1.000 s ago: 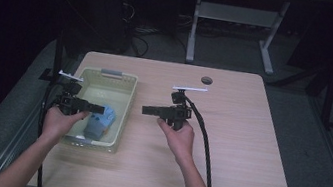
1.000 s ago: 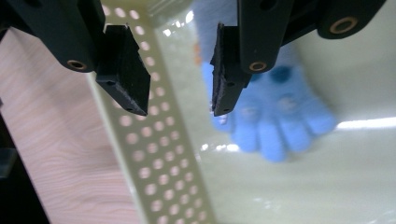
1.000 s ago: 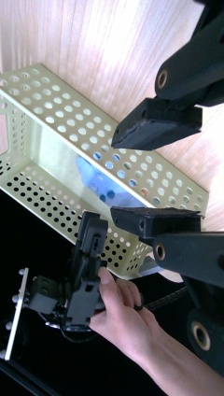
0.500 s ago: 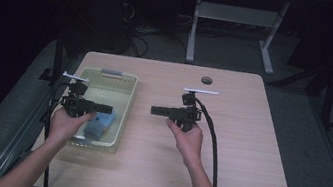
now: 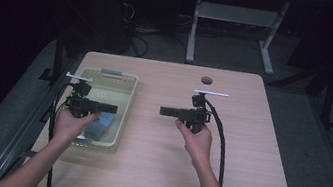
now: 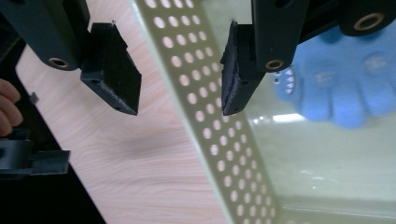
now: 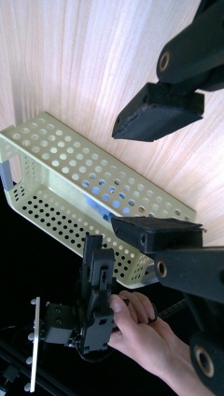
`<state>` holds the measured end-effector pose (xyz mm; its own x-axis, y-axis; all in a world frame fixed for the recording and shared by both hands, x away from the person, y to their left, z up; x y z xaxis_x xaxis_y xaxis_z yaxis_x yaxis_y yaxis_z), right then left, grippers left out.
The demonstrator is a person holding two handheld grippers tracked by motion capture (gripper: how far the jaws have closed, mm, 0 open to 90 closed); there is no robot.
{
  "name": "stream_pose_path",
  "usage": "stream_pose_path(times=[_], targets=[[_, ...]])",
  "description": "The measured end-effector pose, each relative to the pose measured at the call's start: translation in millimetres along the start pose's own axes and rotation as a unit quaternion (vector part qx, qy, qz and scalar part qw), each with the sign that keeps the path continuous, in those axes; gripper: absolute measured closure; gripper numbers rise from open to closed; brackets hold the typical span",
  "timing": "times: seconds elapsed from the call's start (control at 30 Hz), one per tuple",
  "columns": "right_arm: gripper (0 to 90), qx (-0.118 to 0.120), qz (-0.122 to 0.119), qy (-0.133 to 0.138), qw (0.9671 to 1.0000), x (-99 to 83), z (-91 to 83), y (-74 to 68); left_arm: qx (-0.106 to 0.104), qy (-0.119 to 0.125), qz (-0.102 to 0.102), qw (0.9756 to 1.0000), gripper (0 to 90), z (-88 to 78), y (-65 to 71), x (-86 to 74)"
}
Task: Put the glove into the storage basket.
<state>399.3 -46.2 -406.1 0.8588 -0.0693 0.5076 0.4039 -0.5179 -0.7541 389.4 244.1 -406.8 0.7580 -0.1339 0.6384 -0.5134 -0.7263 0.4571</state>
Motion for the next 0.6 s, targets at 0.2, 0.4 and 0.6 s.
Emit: stream_pose_path(times=[0.2,0.4,0.6], targets=[[46.1,-0.001,-0.001,0.006,1.0000,-0.4,-7.8,1.4,-0.005,0.001,0.014,0.9999,44.9,3.8,11.5,2.9],[45.1,-0.005,0.001,0.009,0.9999,-1.2,-15.5,6.4,-0.012,0.001,0.026,0.9996,44.0,11.3,21.9,5.2],[44.9,-0.005,0.005,0.018,0.9998,-0.3,-24.8,10.5,-0.022,-0.006,0.036,0.9991,42.4,18.2,30.5,6.9]])
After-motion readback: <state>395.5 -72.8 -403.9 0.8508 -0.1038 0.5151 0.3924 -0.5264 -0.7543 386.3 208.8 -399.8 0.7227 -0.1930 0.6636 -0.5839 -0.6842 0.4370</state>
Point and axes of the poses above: each handheld gripper's, and its own axes: z roughly forward along the jaws, x roughly out of its top, y roughly to its right, the point moved 5 cm from there along z, roughly forward along the jaws, and after that the axes turned 6 degrees about z, right-handed, at the moved point
